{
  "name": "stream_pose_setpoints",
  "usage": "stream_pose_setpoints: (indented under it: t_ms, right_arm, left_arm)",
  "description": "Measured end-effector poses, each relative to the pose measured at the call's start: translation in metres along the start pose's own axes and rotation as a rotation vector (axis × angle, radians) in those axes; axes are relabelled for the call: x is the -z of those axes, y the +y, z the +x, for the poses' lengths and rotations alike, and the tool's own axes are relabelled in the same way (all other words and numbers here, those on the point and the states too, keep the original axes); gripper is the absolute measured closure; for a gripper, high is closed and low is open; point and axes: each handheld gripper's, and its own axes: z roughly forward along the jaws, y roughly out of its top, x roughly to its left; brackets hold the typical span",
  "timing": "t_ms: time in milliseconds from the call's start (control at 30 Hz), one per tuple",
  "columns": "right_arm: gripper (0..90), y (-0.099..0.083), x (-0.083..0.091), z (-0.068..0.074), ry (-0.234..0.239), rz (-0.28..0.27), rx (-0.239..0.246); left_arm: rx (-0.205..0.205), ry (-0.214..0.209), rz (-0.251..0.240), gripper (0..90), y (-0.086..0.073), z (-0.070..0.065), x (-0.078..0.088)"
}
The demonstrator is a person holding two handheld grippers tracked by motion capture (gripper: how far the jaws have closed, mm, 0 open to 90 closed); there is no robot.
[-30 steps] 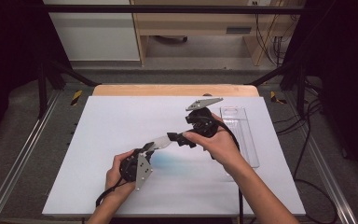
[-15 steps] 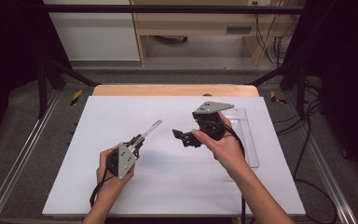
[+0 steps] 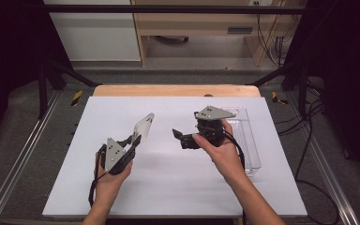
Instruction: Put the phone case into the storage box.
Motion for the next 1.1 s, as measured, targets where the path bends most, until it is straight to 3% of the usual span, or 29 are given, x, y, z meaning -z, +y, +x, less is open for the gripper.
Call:
stream_pose_setpoints:
  t_ms: [67, 400, 500, 667, 733, 1100]
  right_arm:
    - [5.3, -0.001, -0.002, 0.002, -0.002, 0.000, 0.009]
    - [4.3, -0.006, -0.009, 0.013, 0.004, -0.011, 0.016]
    - [4.1, -0.007, -0.012, 0.016, -0.006, -0.014, 0.020]
    - [3.9, -0.010, -0.016, 0.022, -0.014, -0.019, 0.008]
    - [5.1, -0.012, -0.017, 0.023, 0.004, -0.028, 0.001]
    - [3.7, -0.017, -0.028, 0.039, 0.011, -0.047, -0.015]
  left_arm:
    - [0.048, -0.013, -0.005, 80.9, 0.000, 0.002, 0.000]
    - [0.167, -0.058, -0.002, 80.8, -0.001, 0.005, 0.000]
    - [0.225, -0.074, -0.008, 80.8, -0.003, 0.007, 0.000]
    - [0.270, -0.078, -0.004, 80.8, -0.007, 0.011, 0.001]
    - [0.281, -0.073, -0.004, 80.8, -0.009, 0.013, 0.001]
    - [0.362, -0.109, -0.009, 80.8, -0.012, 0.011, 0.000]
